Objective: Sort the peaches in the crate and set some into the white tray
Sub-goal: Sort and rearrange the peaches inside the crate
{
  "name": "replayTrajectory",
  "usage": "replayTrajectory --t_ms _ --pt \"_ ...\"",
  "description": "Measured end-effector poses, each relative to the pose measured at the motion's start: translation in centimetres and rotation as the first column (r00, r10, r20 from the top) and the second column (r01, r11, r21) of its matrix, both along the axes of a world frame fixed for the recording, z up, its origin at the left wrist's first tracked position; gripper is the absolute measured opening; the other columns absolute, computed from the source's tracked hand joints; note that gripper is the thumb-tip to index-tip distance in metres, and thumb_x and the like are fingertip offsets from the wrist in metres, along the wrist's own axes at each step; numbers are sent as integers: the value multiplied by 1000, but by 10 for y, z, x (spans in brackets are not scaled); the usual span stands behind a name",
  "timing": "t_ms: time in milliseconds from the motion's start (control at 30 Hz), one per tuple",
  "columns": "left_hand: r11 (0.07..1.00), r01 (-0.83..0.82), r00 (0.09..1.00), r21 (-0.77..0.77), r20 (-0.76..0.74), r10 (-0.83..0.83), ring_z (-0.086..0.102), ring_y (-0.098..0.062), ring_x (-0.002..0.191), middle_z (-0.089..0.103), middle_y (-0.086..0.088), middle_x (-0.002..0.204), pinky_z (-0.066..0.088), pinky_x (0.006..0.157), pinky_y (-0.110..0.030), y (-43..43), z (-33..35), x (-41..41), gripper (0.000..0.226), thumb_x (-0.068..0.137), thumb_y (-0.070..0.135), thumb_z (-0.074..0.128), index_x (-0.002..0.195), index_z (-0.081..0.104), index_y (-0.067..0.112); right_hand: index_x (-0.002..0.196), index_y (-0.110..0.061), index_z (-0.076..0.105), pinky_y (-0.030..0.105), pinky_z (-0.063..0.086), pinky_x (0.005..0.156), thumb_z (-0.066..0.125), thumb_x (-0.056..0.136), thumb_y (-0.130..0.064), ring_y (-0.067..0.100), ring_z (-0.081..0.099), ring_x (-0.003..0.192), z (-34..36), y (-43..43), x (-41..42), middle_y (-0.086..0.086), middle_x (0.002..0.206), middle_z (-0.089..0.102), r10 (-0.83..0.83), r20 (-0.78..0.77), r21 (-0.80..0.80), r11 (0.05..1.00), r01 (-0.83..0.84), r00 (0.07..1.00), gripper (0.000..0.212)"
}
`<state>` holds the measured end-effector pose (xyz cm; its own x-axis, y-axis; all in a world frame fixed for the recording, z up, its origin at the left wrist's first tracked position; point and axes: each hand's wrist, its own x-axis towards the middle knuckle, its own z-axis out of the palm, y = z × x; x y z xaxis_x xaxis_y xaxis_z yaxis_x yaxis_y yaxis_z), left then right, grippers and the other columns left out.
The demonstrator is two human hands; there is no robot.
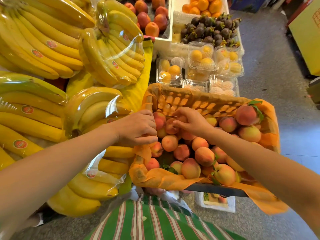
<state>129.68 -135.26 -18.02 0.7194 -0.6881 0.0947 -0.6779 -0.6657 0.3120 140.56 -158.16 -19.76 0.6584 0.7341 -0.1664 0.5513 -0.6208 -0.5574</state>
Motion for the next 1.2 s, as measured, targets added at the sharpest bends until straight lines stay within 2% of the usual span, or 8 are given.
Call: replayTrajectory --t_ms 167,333,533,633,833,967,1067,1200 --pt "998 55 998 16 1 -55 55 -20 78 63 0 79 42 83 -42 -10 8 11 52 98 48 28 78 65 17 115 -13 59 37 45 82 66 86 -41 27 55 104 10 -49 6 7 111 60 179 54 -252 954 -160 982 42" --pt "990 134 990 49 35 -135 56 -21 83 63 -1 88 42 79 -39 -38 7 23 49 98 50 28 87 65 20 131 -18 51 39 41 93 60 86 -49 25 50 116 16 -85 -22 5 130 51 377 23 -498 807 -316 926 56" --pt "943 224 970 246 -153 -191 57 -24 90 60 -4 102 46 74 -39 -87 -22 35 49 89 60 46 113 58 18 139 -23 38 38 35 94 63 77 -64 22 43 120 26 -106 -37 1 135 42 455 -1 -595 716 -366 891 78" --pt "868 283 937 407 -309 -160 57 -29 96 59 -7 110 48 77 -41 -111 -29 37 64 82 65 56 121 53 14 139 -21 36 33 34 83 70 76 -53 22 47 114 19 -110 -42 2 133 41 454 48 -569 744 -349 890 79" --pt "905 248 879 346 -473 -60 59 -27 91 63 -6 102 48 69 -41 -143 -42 30 65 76 67 62 113 52 14 124 -15 48 31 33 66 71 75 -48 23 52 95 18 -121 -39 5 114 50 361 116 -426 860 -282 925 63" --pt "921 179 870 345 -493 16 59 -29 97 63 -10 108 46 70 -40 -164 -48 25 73 77 66 62 122 47 11 128 -21 49 30 47 75 73 76 -49 8 50 104 36 -141 -32 -6 128 48 149 65 -183 974 -135 987 64" --pt "927 167 865 336 -500 25 56 -29 100 60 -10 111 48 78 -41 -171 -48 25 72 77 60 65 128 46 13 128 -19 52 10 36 75 76 77 -41 -11 35 100 43 -147 -30 -18 119 42 84 -3 -94 992 -84 996 60" --pt "874 329 796 359 -602 -52 55 -25 97 61 -5 110 49 81 -41 -166 -30 34 70 71 56 74 126 50 20 129 -19 51 14 33 82 75 78 -44 -6 39 102 36 -148 -34 -11 122 49 105 -74 -117 987 -113 992 61"
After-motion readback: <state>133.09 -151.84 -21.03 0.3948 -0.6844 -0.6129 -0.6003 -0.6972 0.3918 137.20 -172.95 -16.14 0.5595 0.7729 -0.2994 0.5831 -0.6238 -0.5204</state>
